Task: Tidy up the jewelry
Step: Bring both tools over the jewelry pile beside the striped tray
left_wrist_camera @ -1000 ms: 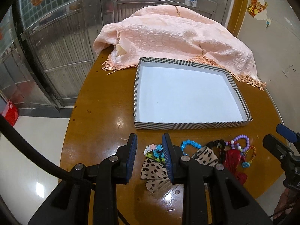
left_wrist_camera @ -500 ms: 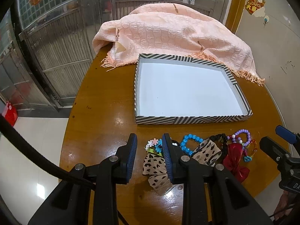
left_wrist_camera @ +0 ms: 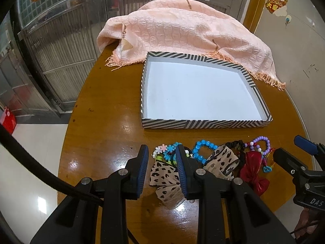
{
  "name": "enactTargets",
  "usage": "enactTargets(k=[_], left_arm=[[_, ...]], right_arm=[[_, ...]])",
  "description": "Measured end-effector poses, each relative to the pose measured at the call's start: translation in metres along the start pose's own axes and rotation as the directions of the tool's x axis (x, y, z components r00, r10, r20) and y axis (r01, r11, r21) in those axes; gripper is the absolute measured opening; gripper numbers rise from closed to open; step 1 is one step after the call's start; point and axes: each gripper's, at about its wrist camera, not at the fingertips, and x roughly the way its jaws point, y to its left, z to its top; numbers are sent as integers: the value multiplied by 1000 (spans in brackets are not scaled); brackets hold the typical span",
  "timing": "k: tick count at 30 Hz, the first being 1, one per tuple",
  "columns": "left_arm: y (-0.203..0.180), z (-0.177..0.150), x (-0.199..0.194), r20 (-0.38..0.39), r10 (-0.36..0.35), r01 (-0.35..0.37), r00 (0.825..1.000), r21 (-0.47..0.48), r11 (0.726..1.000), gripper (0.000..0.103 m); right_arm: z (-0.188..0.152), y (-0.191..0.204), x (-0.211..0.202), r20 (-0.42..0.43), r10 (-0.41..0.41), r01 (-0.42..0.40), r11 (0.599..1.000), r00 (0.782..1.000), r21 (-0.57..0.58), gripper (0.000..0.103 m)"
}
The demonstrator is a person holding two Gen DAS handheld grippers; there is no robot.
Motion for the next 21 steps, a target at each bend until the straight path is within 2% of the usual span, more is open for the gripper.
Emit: enactTargets(k=[21], left_arm=[[4,-3,9,-42,-6,5,999,-13,1000,26]], right_arm=[[-1,1,8,-37,9,-9,1000,999,-6,96]])
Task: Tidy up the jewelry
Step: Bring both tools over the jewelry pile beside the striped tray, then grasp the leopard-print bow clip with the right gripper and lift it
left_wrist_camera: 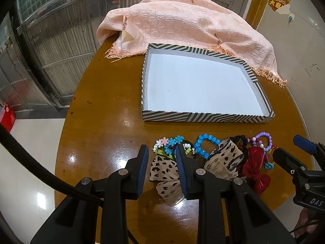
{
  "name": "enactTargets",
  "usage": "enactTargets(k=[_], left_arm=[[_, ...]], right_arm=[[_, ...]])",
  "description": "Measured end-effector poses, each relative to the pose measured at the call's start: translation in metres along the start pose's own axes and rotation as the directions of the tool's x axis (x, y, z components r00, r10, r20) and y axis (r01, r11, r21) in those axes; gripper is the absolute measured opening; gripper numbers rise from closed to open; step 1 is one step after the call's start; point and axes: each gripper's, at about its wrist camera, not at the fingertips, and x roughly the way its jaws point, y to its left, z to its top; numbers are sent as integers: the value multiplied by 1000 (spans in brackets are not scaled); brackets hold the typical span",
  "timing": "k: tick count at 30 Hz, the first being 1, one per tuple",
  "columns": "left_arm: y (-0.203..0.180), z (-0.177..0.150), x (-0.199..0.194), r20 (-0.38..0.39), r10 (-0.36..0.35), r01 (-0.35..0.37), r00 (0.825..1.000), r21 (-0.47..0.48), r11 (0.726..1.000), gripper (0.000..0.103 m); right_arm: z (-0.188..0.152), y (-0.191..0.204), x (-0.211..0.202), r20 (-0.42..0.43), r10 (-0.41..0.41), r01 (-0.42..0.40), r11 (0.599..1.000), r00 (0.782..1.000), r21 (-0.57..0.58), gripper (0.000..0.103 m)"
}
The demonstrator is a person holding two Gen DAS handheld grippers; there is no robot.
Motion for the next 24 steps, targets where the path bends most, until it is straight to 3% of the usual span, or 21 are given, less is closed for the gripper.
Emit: enactTargets(k=[7,12,18,22,24], left_arm=[[7,-2,1,-9,-10,10,1000,-15,1000,26],[23,-1,2,-18,-16,15,1000,-43,999,26],[49,-8,8,-56,-38,32,998,-111,993,26],[57,-13,12,-76,-33,24,997,-126,992,26],[60,-15,12,-81,-31,20,996,-132,991,26]], right_arm=[[-2,8,2,-12,25,-25,1000,1000,-13,96],[-5,19,3,-25,89,-90,995,996,-45,96],[-11,39,14,-84,221,-228,971,972,-75,96],[-12,57,28,-116,245,-259,958,962,-126,96],[-12,65,35,-123,256,-274,950,959,-152,90]])
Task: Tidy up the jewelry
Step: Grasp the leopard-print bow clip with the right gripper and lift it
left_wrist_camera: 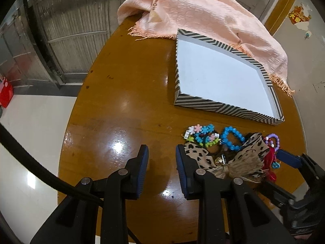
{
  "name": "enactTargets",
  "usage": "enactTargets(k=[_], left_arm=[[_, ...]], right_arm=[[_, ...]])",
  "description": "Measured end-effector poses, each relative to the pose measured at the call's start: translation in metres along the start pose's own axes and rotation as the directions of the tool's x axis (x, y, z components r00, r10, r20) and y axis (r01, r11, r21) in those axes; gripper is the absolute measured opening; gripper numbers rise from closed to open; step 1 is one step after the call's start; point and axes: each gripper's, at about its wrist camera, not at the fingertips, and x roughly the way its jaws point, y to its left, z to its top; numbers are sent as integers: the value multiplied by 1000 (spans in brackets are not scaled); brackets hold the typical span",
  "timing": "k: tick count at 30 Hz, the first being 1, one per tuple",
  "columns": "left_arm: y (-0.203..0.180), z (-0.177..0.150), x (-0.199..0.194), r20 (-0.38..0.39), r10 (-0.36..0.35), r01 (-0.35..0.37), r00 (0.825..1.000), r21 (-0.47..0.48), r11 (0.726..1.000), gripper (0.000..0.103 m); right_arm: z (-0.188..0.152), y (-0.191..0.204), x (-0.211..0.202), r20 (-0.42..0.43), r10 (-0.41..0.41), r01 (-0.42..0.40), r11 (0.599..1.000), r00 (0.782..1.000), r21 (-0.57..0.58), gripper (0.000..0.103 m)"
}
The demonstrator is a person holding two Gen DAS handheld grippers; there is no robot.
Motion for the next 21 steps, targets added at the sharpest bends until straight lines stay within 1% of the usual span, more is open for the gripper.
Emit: enactTargets(k=[1,3,4,5,6,7,8,9,12,16,18,21], left_arm=[[1,0,0,-2,-1,1,1000,-4,1000,26],[3,0,0,-8,-4,4,1000,-9,1000,26],[3,-1,0,-8,-4,4,1000,-10,1000,26],[4,-1,0,-9,-4,4,1000,-10,1000,26],[4,0,0,-10,-5,5,1000,-10,1000,26],[4,0,1,-12,-7,7,1000,-9,1000,26],[4,0,3,-16,-11,11,1000,-10,1000,26],[5,0,5,-21,-13,13,1000,-13,1000,26],[6,1,12,-41,-18,17,999,-24,1000,26],[6,4,21,-57,-24,22,998,-35,999,26],[5,6,25,-62,-19,18,998,-31,999,26],[4,8,30,-78,-33,30,996,-32,999,26]], right_arm=[[2,2,6,-12,9,-9,1000,1000,-8,87],[4,5,21,-47,44,-45,999,998,-11,66],[4,5,25,-54,60,-60,998,997,-8,62],[3,4,31,-64,75,-75,997,995,1,53],[2,3,35,-72,96,-95,995,993,11,40],[2,3,38,-75,108,-106,994,991,18,32],[0,3,40,-77,126,-124,992,989,24,16],[-1,3,38,-69,136,-135,991,988,25,10],[4,4,27,-39,149,-148,989,988,10,5],[16,-3,6,12,198,-199,979,980,36,4],[22,-6,-6,39,212,-213,976,977,42,4],[33,-15,-22,78,226,-231,971,971,58,4]])
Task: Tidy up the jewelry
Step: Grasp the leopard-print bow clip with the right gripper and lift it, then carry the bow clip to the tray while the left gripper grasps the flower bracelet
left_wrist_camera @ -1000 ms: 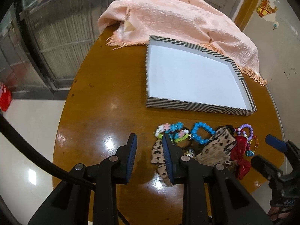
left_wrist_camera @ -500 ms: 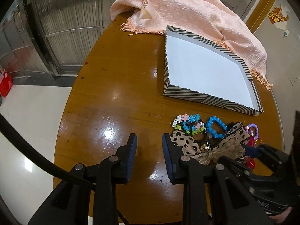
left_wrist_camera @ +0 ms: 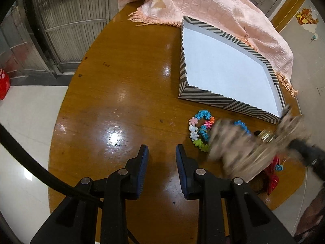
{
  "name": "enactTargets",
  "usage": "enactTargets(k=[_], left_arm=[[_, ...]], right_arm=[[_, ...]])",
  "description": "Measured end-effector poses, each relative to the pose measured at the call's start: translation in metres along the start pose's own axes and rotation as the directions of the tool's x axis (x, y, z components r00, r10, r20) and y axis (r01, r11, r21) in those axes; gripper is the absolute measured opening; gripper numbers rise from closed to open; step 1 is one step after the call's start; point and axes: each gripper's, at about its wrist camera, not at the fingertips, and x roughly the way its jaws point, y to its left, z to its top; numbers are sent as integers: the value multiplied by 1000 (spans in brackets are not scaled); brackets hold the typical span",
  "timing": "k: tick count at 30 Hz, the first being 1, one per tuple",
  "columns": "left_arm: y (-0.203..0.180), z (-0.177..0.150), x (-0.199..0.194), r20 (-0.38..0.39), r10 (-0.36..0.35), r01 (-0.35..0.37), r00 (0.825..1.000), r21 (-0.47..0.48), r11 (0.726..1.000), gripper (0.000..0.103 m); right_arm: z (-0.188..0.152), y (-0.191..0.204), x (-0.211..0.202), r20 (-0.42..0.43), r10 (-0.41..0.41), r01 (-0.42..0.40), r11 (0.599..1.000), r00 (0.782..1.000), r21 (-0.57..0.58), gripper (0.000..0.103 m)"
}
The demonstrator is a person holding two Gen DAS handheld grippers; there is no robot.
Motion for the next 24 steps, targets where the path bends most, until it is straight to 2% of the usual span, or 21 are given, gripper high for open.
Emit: enactTargets(k=[2,6,10,14,19,24], left_arm=[[0,2,4,-11,-18,18,1000,-7,1000,26],[-1,7,10,-13,-65,65,998,-30,997,29],[-11,14,16,5,-82,82,997,4,997,31],[-24,22,30,-20,-54,56,998,85,995,31],[-32,25,47,-62,-40,48,997,134,990,31],[-47,30,50,-42,-4,11,999,175,984,31]], right_arm=[[9,-6,-15,27,12,-13,1000,1000,18,4],[30,-22,-27,88,-20,16,999,996,43,4],[44,-40,-38,123,-59,50,995,991,81,4],[51,-54,-42,142,-77,63,993,987,101,4],[57,-63,-37,133,-86,73,992,987,99,4],[60,-69,-32,121,-76,64,993,990,102,4]])
